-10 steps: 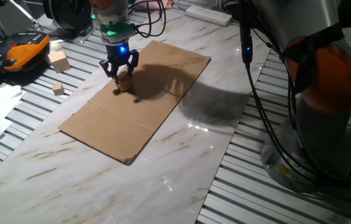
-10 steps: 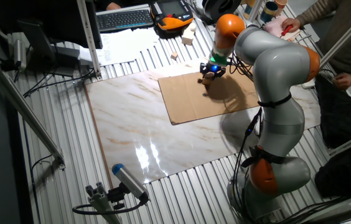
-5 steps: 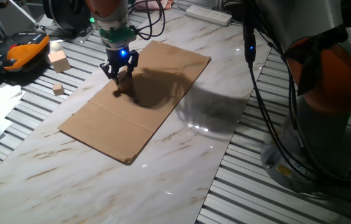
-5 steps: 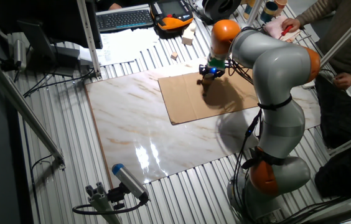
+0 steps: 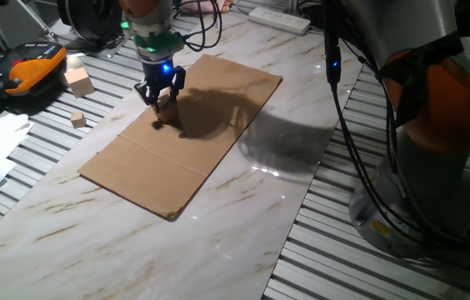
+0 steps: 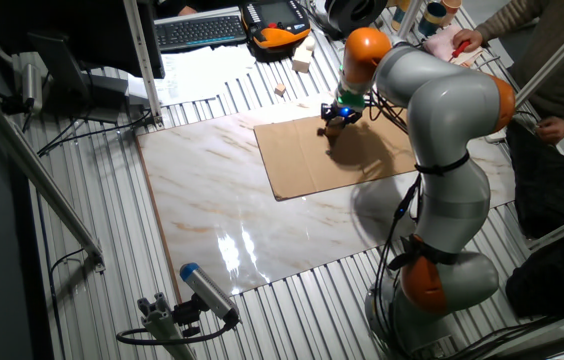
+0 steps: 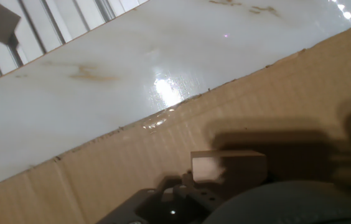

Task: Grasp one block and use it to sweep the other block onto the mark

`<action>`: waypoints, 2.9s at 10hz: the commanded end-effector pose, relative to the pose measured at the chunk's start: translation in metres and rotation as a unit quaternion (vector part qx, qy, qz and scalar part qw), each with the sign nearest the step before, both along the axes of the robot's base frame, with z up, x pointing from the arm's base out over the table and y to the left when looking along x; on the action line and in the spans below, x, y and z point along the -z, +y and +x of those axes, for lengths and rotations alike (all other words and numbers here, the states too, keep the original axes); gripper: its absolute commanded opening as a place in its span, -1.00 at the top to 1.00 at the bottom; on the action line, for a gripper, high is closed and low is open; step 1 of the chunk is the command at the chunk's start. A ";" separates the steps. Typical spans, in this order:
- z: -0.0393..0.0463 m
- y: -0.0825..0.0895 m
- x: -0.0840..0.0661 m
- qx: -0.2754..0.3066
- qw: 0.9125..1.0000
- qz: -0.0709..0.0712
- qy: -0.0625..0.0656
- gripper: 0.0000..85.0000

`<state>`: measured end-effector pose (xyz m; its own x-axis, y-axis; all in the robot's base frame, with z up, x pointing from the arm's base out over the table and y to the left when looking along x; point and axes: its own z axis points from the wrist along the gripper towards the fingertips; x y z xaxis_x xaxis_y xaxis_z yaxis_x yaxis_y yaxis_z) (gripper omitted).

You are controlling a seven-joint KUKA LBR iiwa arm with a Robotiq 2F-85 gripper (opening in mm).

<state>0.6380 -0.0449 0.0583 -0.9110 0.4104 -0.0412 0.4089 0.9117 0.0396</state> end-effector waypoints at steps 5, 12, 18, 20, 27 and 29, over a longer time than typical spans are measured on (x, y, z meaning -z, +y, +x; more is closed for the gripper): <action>0.0000 0.000 0.000 0.012 1.000 -0.004 0.003 1.00; 0.0000 0.000 0.000 0.027 0.999 -0.020 -0.003 1.00; 0.0000 0.003 0.003 0.020 1.000 -0.017 0.004 1.00; -0.0027 0.007 0.004 0.022 1.000 -0.014 0.008 1.00; -0.0158 0.019 0.001 0.029 0.999 -0.008 0.016 1.00; -0.0230 0.026 0.001 0.032 0.999 -0.009 0.018 1.00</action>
